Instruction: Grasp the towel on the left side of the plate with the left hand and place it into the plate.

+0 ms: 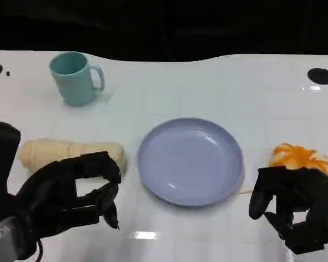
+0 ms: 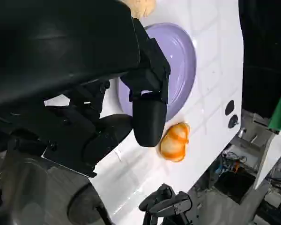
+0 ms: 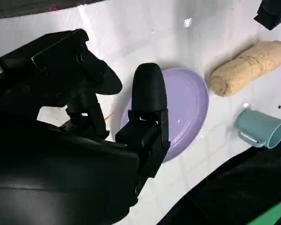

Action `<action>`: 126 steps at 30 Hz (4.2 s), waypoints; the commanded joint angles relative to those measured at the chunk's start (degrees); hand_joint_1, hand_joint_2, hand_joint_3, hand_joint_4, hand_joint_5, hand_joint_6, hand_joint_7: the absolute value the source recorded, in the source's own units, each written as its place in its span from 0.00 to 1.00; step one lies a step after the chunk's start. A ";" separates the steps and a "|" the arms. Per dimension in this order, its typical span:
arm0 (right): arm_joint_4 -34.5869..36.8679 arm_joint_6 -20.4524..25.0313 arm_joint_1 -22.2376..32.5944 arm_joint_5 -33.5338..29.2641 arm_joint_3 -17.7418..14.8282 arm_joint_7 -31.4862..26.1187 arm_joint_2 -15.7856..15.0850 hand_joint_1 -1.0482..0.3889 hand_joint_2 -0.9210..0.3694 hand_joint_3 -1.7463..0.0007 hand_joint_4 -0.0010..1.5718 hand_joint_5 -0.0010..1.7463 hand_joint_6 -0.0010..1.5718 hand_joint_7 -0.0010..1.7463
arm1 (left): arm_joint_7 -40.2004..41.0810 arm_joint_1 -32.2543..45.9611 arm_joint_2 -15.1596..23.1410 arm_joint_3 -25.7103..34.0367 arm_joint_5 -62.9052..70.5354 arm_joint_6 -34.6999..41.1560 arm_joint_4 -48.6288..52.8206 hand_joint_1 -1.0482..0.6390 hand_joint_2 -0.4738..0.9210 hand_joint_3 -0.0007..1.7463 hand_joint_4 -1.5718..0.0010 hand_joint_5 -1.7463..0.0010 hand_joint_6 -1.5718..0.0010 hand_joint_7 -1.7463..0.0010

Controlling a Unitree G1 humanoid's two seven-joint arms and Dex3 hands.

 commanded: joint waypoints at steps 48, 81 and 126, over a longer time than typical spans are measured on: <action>-1.03 2.25 -1.02 -0.97 0.85 -1.47 0.69 0.74 0.29 0.37 0.47 1.00 0.44 0.83 | 0.52 1.06 10.22 -9.92 31.16 -42.00 7.26 0.41 1.00 0.07 0.83 0.61 0.70 0.98; -2.36 2.32 -0.04 -1.87 2.12 -2.24 0.79 0.73 0.29 0.38 0.48 1.00 0.45 0.82 | 2.34 -28.12 14.06 -31.87 74.43 -53.26 49.86 0.31 1.00 0.00 0.78 0.92 0.81 1.00; -3.78 3.79 0.27 -1.68 1.93 -1.82 0.84 0.74 0.29 0.36 0.48 1.00 0.45 0.83 | 27.34 -32.57 7.11 -31.29 70.46 -64.67 69.88 0.49 0.87 0.35 0.45 0.00 0.62 0.00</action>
